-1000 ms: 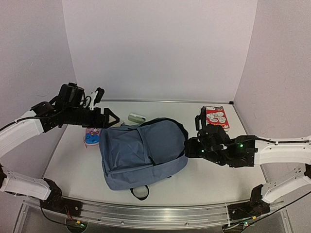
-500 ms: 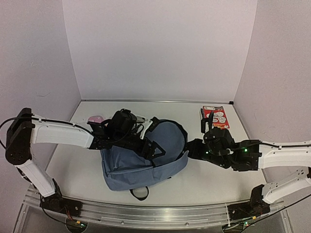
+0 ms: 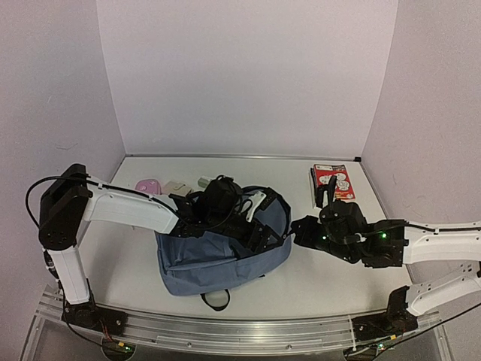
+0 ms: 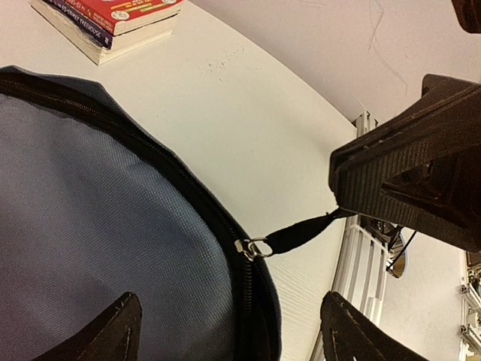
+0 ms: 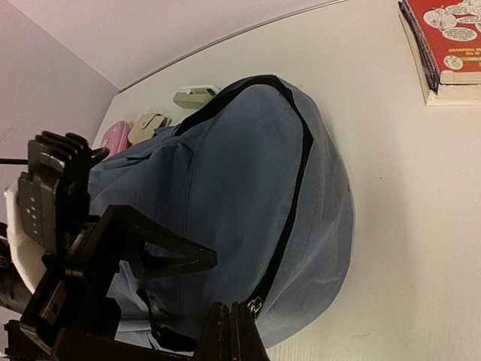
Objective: Pack the student bag
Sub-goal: Unzip the student bag at the center of the board.
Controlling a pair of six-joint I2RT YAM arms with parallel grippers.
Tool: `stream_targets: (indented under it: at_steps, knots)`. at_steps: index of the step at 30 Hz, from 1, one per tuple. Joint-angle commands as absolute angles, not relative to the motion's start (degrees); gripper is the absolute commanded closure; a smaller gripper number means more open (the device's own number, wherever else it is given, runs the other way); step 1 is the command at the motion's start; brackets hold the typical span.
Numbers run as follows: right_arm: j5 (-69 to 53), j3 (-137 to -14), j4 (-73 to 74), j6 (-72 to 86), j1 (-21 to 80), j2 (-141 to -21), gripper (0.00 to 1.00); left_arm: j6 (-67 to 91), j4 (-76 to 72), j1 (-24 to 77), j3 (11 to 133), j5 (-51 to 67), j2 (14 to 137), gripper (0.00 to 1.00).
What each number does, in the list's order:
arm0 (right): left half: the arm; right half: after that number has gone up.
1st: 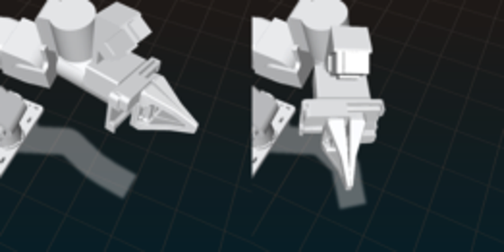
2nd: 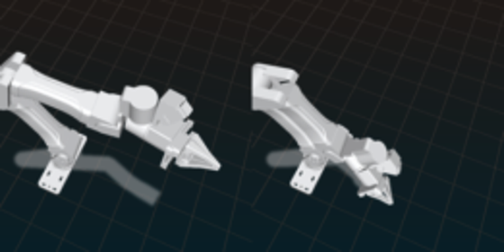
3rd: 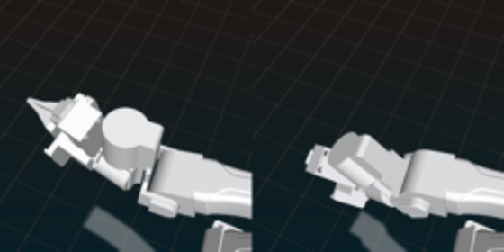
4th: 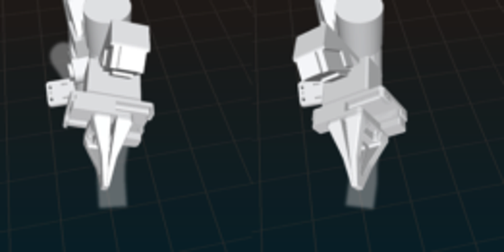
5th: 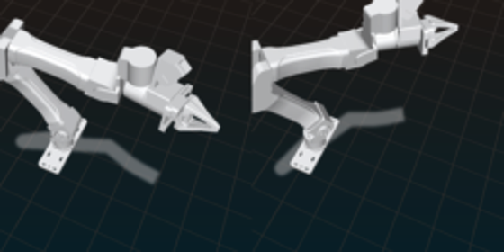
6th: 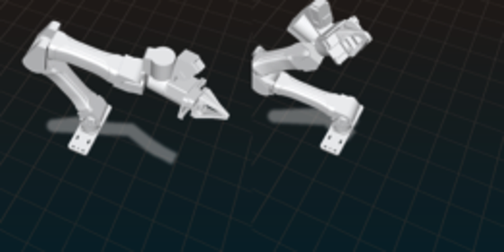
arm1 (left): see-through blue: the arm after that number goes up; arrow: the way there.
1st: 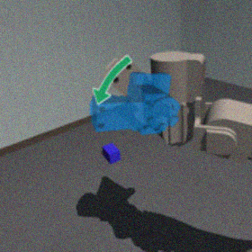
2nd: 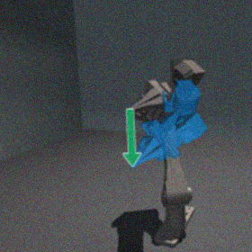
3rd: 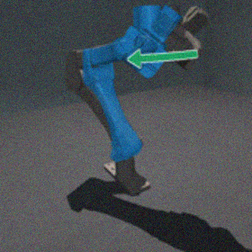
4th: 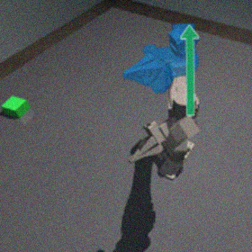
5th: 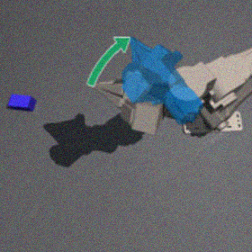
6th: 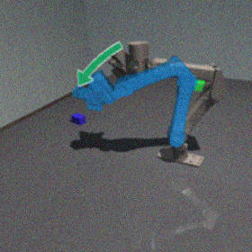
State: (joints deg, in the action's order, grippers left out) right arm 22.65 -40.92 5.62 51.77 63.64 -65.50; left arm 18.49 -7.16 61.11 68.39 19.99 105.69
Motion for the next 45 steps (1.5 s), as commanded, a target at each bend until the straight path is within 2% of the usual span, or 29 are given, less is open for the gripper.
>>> stream_targets:
  at_steps: [1, 9, 18, 25, 45]
  knots:
    - [25.1, -40.2, 3.9, 52.6, 63.6, -63.8, 1.0, 19.0, -9.3, 61.9, 71.4, 18.8, 107.4, 0.22]
    - [25.6, -40.3, 3.9, 52.7, 63.5, -65.0, 1.0, 19.1, -9.0, 62.7, 72.7, 18.1, 109.5, 0.39]
    - [27.6, -40.4, 3.9, 52.9, 63.6, -65.2, 1.0, 19.7, -6.9, 63.0, 74.9, 19.1, 111.5, 0.75]
    - [28.8, -40.1, 3.8, 53.5, 63.0, -65.7, 1.0, 21.4, -7.5, 63.5, 73.8, 19.8, 111.5, 0.98]
    - [26.4, -44.2, 3.8, 49.2, 56.5, -71.2, 1.0, 27.4, -6.2, 66.1, 62.9, 21.0, 105.2, 1.0]
